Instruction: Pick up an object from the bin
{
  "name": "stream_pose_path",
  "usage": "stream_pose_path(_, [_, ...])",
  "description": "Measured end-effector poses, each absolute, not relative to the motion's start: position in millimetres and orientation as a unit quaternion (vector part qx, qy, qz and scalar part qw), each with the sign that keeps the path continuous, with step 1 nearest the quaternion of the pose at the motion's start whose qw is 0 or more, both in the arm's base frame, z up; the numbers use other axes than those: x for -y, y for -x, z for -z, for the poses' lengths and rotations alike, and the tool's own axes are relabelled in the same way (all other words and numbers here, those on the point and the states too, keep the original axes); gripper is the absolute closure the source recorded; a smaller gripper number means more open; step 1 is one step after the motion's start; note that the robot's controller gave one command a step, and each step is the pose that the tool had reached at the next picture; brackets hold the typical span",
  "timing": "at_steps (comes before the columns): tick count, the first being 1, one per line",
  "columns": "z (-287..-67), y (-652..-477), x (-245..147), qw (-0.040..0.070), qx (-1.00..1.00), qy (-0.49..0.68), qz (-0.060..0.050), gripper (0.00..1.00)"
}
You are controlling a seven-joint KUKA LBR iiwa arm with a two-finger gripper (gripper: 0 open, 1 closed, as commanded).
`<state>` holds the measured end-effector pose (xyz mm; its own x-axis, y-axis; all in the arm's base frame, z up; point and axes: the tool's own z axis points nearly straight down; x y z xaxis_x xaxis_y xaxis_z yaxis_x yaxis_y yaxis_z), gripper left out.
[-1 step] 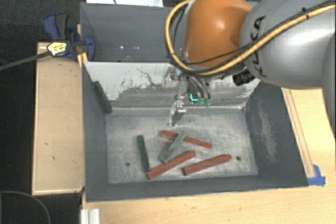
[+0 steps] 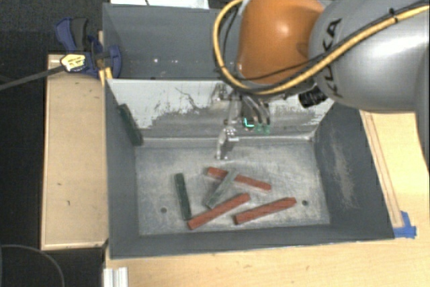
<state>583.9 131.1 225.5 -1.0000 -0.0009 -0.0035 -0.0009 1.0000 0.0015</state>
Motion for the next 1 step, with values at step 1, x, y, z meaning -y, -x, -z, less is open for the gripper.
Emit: stream_pose_path(1, [-161.8,-560.4,-98.7,0.003,-0.999,0.032,-0.001,0.0])
